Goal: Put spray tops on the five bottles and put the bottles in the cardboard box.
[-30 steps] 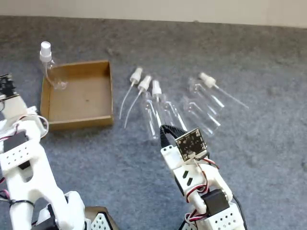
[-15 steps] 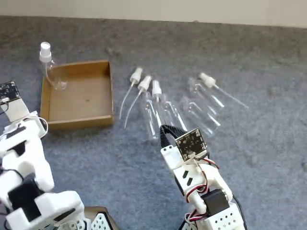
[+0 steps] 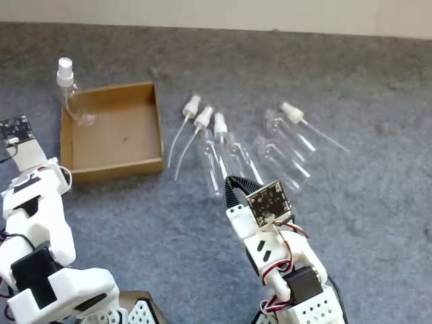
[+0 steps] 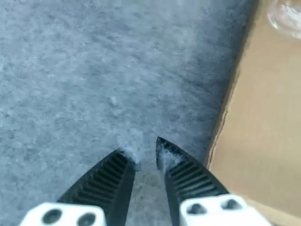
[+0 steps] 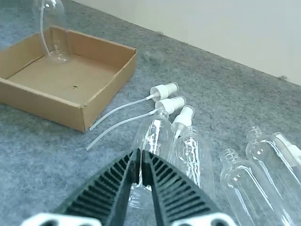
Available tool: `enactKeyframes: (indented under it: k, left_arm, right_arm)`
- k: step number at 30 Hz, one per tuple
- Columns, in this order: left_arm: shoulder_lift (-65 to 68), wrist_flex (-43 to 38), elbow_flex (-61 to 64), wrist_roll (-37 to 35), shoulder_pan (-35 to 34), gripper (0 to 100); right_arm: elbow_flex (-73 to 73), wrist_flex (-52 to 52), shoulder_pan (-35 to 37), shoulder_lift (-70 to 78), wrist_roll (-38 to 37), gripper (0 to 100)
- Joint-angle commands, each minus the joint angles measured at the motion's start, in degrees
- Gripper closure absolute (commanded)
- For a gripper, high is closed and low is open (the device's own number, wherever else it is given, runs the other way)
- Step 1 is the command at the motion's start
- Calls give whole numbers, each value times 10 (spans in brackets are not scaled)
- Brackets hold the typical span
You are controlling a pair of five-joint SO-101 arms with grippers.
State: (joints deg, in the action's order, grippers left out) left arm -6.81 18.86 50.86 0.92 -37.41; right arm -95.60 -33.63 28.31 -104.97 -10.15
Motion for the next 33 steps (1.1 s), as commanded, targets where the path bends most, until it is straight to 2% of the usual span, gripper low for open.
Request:
enactKeyframes:
  k: [1,12,22,33]
  left_arm:
    - [-6,-11,7,4,42,990]
    - [-6,-11,30,4,52,990]
    - [-7,11,44,4,131,990]
    - [-7,26,43,5,167,989]
  right_arm:
    - [-65,-1,-8,-4,-7,985]
    - [-65,-1,-8,-4,-7,985]
    - [-65,-1,-8,-4,-7,985]
    - [-65,-1,-8,-4,-7,985]
